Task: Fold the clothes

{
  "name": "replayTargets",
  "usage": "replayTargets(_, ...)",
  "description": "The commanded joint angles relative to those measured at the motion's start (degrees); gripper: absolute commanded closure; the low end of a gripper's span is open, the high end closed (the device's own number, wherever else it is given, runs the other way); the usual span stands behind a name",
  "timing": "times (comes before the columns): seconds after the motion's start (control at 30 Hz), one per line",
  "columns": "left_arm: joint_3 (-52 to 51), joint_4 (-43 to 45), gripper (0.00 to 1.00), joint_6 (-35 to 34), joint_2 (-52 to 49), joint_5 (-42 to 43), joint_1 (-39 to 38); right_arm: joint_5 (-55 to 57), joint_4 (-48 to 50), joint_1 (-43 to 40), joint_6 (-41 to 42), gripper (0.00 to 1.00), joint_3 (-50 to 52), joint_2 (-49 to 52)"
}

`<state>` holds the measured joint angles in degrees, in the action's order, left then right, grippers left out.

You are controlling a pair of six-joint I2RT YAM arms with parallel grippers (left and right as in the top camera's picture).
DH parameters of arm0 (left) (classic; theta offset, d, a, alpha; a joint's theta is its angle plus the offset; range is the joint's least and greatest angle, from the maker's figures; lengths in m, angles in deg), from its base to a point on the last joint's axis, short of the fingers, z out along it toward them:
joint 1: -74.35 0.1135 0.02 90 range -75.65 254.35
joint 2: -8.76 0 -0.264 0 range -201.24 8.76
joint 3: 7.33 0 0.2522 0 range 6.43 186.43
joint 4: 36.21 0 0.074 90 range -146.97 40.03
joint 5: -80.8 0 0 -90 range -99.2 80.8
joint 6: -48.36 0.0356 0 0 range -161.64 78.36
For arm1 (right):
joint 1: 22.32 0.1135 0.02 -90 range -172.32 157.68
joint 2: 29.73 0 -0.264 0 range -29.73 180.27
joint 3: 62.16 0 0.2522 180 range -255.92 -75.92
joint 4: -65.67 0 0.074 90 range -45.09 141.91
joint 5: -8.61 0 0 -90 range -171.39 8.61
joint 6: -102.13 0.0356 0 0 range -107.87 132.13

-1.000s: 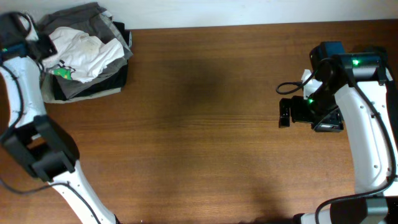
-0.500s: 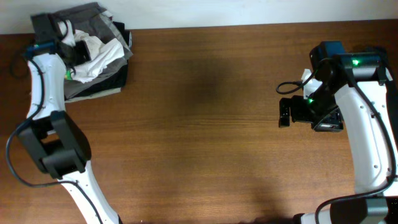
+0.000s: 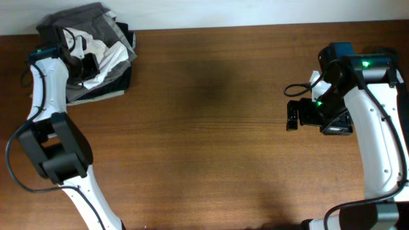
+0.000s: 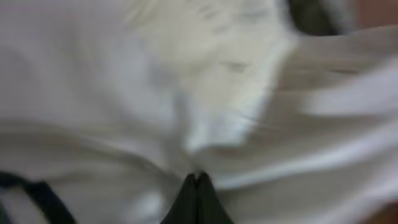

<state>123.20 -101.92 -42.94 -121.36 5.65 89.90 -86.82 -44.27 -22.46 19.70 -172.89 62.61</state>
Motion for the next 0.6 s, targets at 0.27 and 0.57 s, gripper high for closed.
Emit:
replayTargets(0.27,0.46,-9.6,0.04,0.48,27.36,7.08,-0.31,-3.04,2.34,-0.24,1.9,0.02,-1.68,-3.5)
replayTargets(0.57,0.31,-28.13,0.02,0.94,38.32,6.34,-0.92,-2.4,-1.07,-0.24,1.88,0.02,-0.44,-20.72)
